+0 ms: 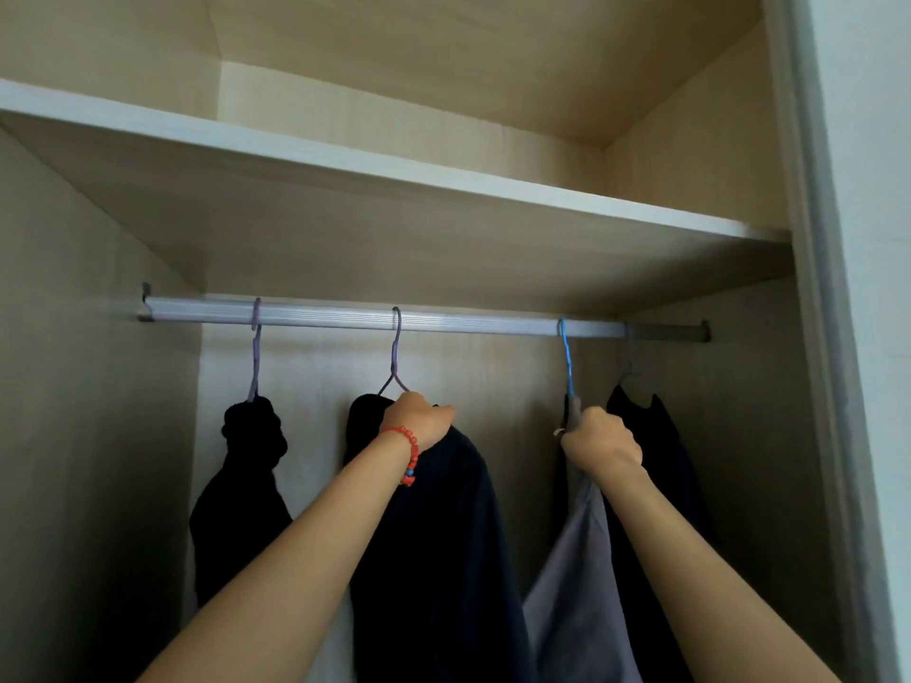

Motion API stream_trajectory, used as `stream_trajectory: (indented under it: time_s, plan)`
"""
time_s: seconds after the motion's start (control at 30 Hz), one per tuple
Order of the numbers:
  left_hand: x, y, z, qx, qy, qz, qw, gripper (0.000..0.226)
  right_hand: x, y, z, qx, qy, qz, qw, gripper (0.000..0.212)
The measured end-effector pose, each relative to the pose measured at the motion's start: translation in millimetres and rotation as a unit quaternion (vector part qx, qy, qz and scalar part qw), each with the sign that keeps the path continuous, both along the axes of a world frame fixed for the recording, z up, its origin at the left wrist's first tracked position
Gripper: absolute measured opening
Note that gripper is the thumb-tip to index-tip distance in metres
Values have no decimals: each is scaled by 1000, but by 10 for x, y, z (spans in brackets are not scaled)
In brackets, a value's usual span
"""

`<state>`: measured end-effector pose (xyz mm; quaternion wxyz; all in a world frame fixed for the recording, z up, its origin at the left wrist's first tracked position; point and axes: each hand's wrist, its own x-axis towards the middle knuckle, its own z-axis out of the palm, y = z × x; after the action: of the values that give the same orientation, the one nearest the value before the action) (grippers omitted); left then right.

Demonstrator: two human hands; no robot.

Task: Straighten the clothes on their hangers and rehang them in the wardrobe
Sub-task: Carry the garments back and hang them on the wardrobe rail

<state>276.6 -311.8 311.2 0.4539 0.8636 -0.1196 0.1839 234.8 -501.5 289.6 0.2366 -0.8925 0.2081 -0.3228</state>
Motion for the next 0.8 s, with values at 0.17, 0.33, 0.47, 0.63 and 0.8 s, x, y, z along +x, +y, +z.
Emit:
stream_trajectory:
  time_s: [0.17, 0.33, 0.47, 0.63, 0.8]
  plan:
    - [130, 76, -132, -105, -35, 28, 993, 18, -7, -71, -25, -34, -12, -26, 999, 40]
    - [186, 134, -258, -95, -75, 62, 991, 23, 4, -44, -43, -63, -32, -18, 997, 33]
    - [201, 138, -248, -86, -91, 68, 990, 21, 29, -4, -62, -62, -37, -19, 997, 31]
    - [174, 146, -229, -101, -103, 66, 987, 37, 111, 122, -146, -81, -47, -7, 996, 30]
    - [116, 163, -238, -104, -117, 63, 986, 41, 175, 148, -213, -89, -64, 5, 994, 32]
